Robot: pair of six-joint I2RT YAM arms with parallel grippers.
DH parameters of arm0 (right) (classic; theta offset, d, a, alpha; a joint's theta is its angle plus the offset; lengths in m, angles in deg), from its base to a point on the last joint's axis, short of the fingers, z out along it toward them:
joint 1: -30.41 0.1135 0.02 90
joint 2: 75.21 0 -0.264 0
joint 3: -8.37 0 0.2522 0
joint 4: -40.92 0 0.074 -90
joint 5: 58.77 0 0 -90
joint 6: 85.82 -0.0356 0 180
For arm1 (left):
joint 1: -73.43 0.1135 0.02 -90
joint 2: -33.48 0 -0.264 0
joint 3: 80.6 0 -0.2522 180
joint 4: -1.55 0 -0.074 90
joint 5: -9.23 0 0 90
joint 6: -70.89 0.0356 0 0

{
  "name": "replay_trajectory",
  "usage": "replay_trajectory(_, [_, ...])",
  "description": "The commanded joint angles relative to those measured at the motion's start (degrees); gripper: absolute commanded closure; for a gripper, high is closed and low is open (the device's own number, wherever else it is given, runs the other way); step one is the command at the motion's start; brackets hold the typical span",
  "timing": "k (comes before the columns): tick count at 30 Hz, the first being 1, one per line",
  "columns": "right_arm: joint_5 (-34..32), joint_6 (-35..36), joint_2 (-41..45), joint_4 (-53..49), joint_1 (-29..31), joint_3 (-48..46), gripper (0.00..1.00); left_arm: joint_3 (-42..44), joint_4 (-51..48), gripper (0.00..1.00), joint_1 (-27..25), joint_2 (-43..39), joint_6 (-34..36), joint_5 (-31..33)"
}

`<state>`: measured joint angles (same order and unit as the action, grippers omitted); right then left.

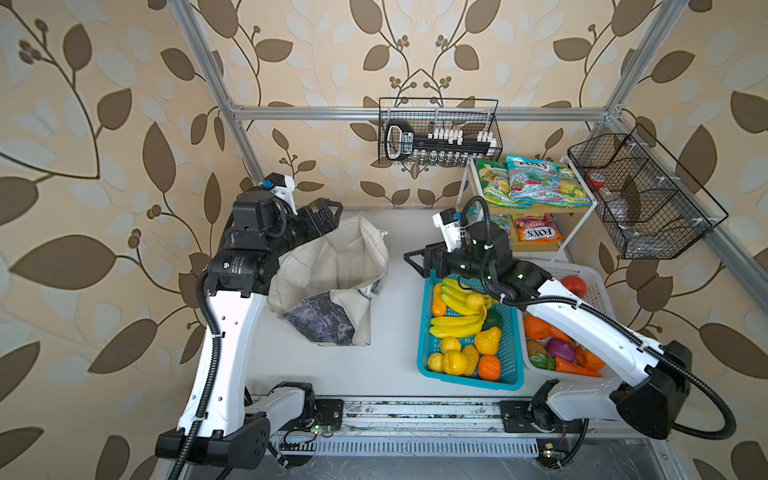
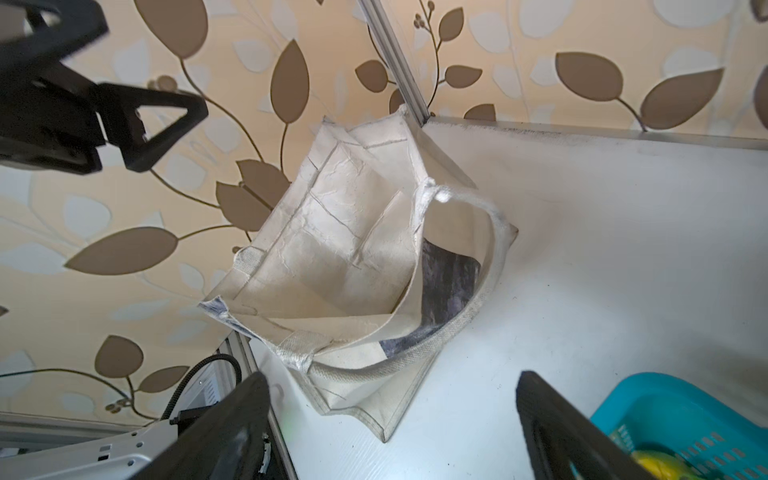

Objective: Place the food into the grocery bag and tie it

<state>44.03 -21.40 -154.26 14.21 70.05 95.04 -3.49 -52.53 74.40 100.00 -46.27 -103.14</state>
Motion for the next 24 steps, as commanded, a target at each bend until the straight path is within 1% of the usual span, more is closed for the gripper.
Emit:
replay_trajectory(1, [-5.9, 0.8, -3.1, -7.6, 2.3, 5.5, 0.0, 2.3, -0.1, 0.01, 8.2, 2.8, -2.0, -6.1])
replay_trajectory(2, [-7.5, 1.1, -3.2, -6.4, 3.4, 5.4, 0.0, 3.7, 0.5, 0.01, 9.8, 2.5, -1.9, -4.7])
replay_trajectory(3, [-7.1, 1.5, -3.3, -5.1, 4.0, 5.3, 0.0, 3.9, -0.2, 0.01, 10.7, 2.5, -1.2, -1.6])
replay_trajectory(4, [-6.8, 1.3, -3.8, -4.8, 4.3, 5.7, 0.0, 3.4, -2.3, 0.01, 10.8, 2.7, 0.0, 3.0])
replay_trajectory(6, [-5.3, 0.2, -6.0, -6.0, 4.4, 7.9, 0.0, 2.6, -7.0, 0.01, 10.9, 3.0, 2.1, 11.5])
replay_trajectory(8, [-3.4, 0.0, -8.9, -7.8, 4.6, 10.6, 0.0, 4.4, -8.2, 0.01, 11.2, 1.4, 3.8, 17.3])
replay_trajectory(9, [-3.0, 0.5, -10.0, -8.6, 4.9, 11.6, 0.0, 6.4, -7.9, 0.01, 11.6, 0.1, 3.8, 19.1])
replay_trajectory(11, [-3.5, 0.8, -12.1, -10.1, 5.5, 13.0, 0.0, 10.8, -5.4, 0.01, 11.9, -2.1, 3.8, 19.4])
replay_trajectory(14, [-3.7, -0.2, -14.0, -10.3, 5.8, 13.4, 0.0, 13.2, -7.0, 0.01, 12.7, -2.8, 4.7, 18.0])
replay_trajectory(16, [-3.4, -0.6, -14.4, -8.7, 6.0, 12.1, 0.0, 14.7, -8.7, 0.01, 13.2, -3.2, 6.0, 20.0])
replay_trajectory(18, [-3.0, -1.3, -14.9, -7.1, 6.1, 10.9, 0.01, 16.3, -10.1, 0.01, 13.5, -3.6, 6.5, 24.0])
replay_trajectory(19, [-2.4, -1.7, -15.2, -6.0, 6.1, 10.2, 0.02, 17.2, -10.5, 0.01, 13.9, -4.3, 6.3, 25.8])
replay_trajectory(20, [-2.1, -2.3, -15.3, -4.6, 6.1, 9.3, 0.03, 18.6, -9.9, 0.01, 14.3, -5.3, 6.3, 26.1])
replay_trajectory(22, [-1.6, -3.4, -14.6, 0.2, 6.1, 6.6, 0.09, 21.8, -7.4, 0.01, 14.6, -8.2, 6.4, 25.1])
replay_trajectory(24, [-0.8, -3.8, -15.0, 1.4, 6.1, 6.2, 0.13, 23.2, -7.3, 0.01, 14.6, -9.5, 7.5, 25.7])
